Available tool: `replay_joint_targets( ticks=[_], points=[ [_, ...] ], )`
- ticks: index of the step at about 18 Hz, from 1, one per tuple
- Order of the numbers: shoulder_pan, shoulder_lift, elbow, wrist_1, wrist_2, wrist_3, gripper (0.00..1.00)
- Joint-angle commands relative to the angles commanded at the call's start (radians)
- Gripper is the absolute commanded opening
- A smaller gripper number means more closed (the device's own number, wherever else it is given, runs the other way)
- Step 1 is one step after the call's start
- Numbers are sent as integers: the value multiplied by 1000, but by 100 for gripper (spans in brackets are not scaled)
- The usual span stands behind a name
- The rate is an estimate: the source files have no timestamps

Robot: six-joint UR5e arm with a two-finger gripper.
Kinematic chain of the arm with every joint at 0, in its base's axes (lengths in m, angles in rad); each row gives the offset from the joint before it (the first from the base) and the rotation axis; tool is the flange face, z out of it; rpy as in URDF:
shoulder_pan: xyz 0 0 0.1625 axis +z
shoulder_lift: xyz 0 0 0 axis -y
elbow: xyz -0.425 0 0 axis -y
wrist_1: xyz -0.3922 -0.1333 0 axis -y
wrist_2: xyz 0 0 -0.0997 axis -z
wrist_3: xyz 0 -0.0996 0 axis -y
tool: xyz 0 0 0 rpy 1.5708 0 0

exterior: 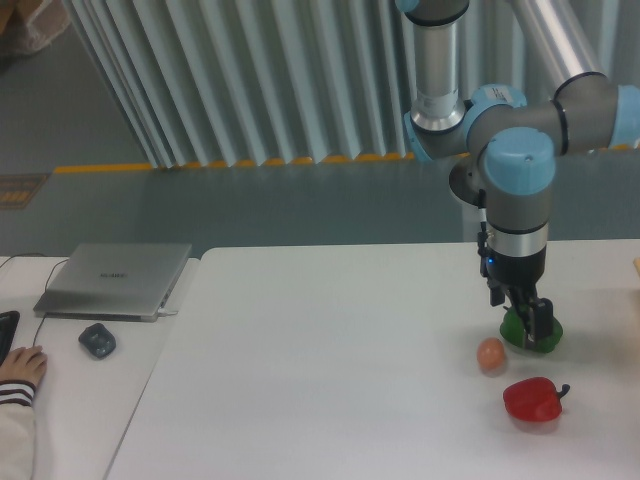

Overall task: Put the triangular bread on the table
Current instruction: 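Open the gripper and lift it away from the green pepper, then raise the gripper and move it out beside the table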

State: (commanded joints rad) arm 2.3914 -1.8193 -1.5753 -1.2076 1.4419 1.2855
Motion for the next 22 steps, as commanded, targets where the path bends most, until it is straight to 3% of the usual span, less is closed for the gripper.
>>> replay_joint_targets(
  ticks=[1, 7, 16, 19, 22],
  points=[
    [2, 0, -15, 26, 6, 9, 100],
    [20, 2, -6, 28, 63, 34, 100],
    [120, 9, -12, 20, 122, 400, 100],
    [127, 14, -14, 16, 216, 410, 100],
    [172, 18, -17, -7, 227, 411, 100]
  ],
)
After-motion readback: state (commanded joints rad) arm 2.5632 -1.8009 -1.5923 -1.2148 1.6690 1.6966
